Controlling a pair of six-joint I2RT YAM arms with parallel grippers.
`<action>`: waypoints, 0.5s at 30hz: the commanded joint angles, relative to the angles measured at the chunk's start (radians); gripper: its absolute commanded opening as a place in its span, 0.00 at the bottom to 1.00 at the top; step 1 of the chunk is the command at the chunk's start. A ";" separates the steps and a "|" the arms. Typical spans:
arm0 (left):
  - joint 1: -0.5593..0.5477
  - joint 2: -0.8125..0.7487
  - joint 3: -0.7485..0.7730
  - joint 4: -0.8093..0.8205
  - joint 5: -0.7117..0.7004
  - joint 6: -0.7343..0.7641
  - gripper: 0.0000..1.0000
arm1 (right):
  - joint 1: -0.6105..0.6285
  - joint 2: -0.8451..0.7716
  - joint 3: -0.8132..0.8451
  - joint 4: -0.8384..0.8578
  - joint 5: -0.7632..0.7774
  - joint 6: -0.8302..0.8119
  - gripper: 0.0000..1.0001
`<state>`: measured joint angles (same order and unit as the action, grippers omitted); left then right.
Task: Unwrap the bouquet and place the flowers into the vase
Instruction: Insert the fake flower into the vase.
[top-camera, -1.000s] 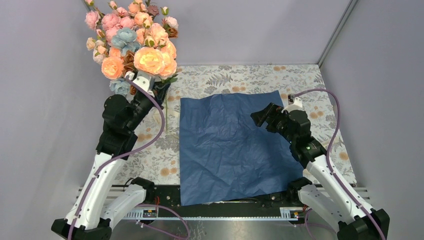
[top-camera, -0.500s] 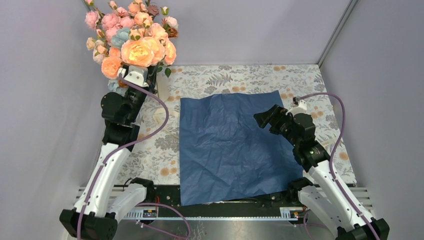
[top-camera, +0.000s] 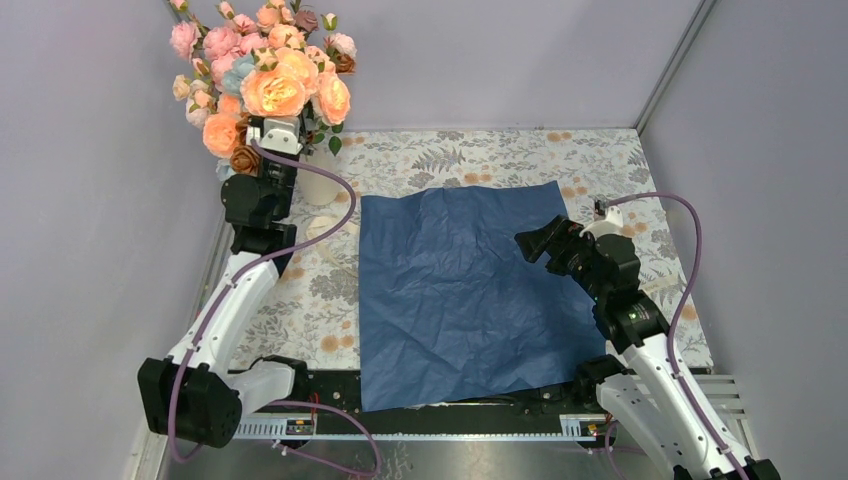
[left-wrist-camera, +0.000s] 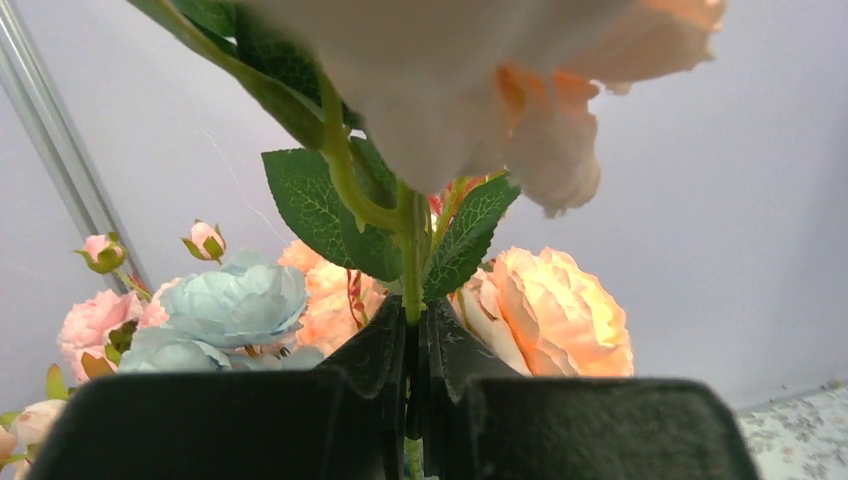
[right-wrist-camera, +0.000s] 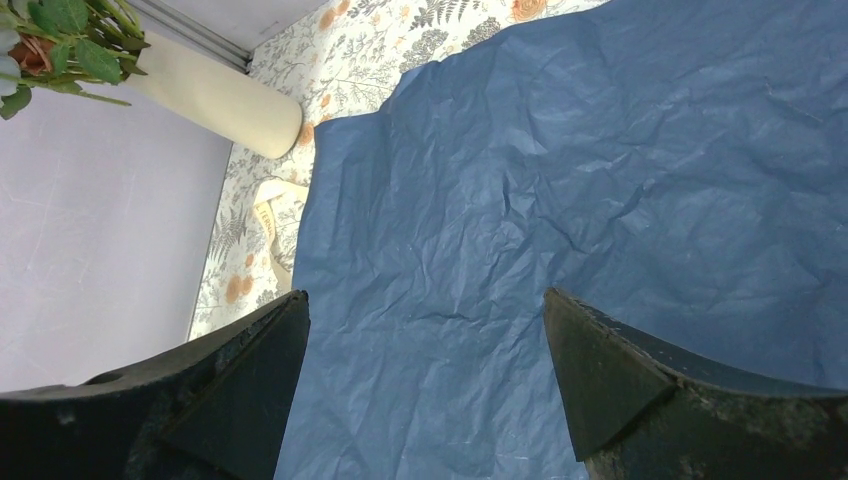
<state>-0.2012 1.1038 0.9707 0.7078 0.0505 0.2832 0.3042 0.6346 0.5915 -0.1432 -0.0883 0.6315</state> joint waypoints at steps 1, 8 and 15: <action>0.011 0.026 0.003 0.207 -0.039 0.034 0.00 | -0.009 -0.001 0.036 -0.002 0.017 -0.020 0.93; 0.023 0.060 -0.010 0.305 -0.046 0.057 0.00 | -0.014 0.015 0.045 -0.001 0.016 -0.020 0.93; 0.028 0.087 -0.040 0.373 -0.044 0.078 0.00 | -0.016 0.023 0.051 -0.002 0.010 -0.020 0.93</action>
<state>-0.1814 1.1824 0.9463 0.9527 0.0219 0.3344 0.2981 0.6575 0.5919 -0.1490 -0.0887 0.6262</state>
